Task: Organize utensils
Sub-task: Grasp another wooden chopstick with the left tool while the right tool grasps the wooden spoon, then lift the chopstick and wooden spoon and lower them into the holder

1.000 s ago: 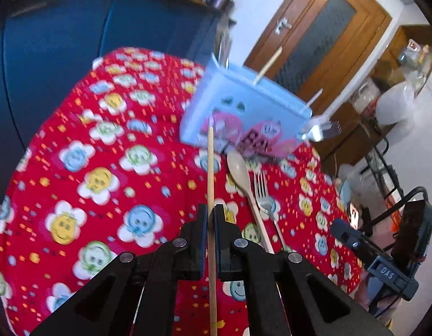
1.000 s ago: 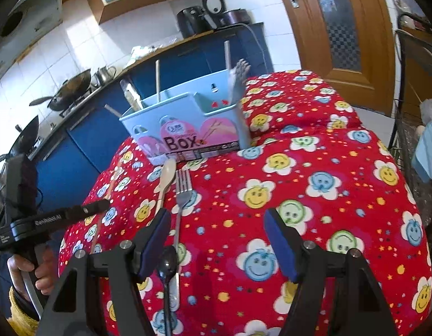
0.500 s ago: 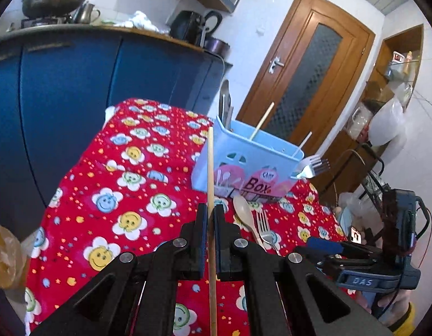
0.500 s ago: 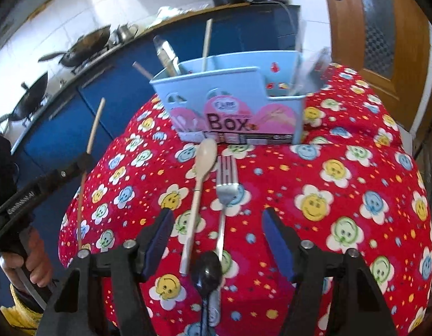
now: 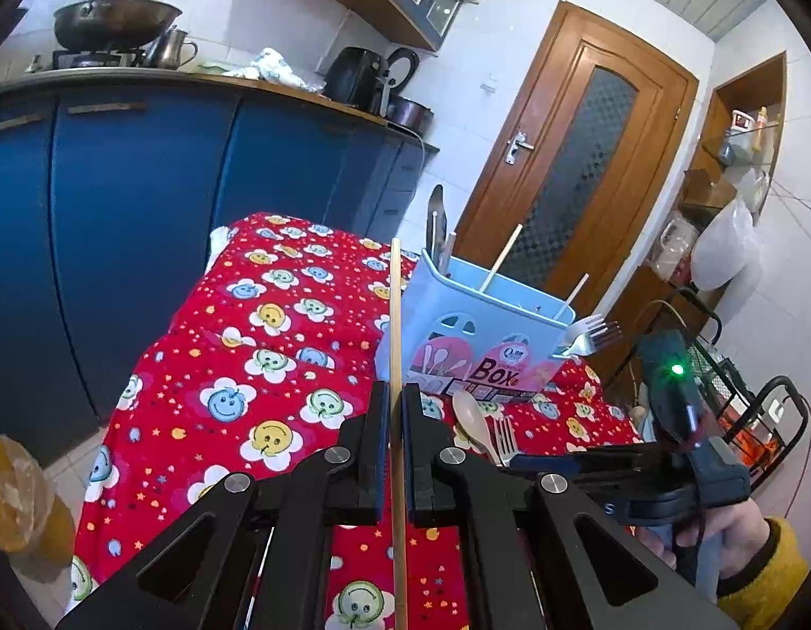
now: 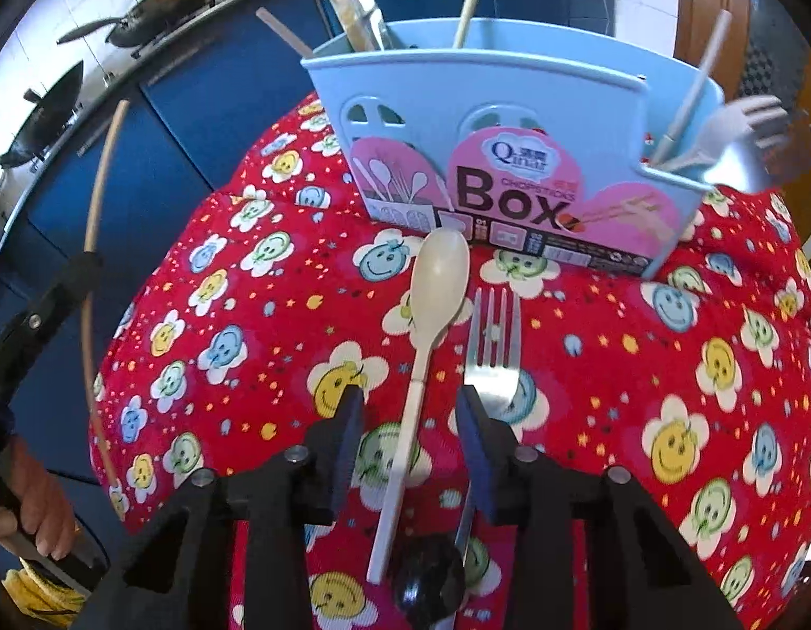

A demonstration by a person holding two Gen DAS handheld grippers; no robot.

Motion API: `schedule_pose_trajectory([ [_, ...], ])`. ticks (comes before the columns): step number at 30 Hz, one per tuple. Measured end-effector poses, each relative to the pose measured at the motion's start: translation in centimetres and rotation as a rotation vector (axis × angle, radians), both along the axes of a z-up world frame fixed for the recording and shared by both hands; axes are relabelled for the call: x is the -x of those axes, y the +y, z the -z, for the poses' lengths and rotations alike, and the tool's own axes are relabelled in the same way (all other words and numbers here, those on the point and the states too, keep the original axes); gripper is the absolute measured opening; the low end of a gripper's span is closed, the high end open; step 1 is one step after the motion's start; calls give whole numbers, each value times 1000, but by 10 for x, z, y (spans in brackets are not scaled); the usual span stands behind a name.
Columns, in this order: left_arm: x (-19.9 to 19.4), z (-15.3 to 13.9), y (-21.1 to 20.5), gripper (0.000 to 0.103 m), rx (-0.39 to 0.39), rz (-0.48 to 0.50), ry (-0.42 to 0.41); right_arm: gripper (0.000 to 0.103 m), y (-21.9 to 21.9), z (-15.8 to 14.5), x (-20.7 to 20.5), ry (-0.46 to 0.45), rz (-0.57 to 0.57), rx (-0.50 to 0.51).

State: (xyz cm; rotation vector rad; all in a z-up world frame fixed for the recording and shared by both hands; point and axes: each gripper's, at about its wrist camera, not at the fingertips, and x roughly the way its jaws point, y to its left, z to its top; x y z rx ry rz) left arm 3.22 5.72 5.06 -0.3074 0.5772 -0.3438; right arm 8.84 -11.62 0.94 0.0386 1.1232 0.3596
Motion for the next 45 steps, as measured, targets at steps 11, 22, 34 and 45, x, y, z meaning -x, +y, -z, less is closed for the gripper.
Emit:
schedule_pose_trajectory([
  [11, 0, 0, -1, 4, 7, 5, -24, 10, 5, 8, -27, 49, 4, 41],
  [22, -1, -14, -11, 4, 49, -4, -100, 7, -27, -25, 12, -160, 71, -199],
  [34, -36, -43, -45, 4, 60, -12, -204, 7, -74, -86, 33, -527, 188, -296],
  [45, -86, -73, -74, 4, 55, -63, -309, 7, -92, -103, 1, -677, 245, -293],
])
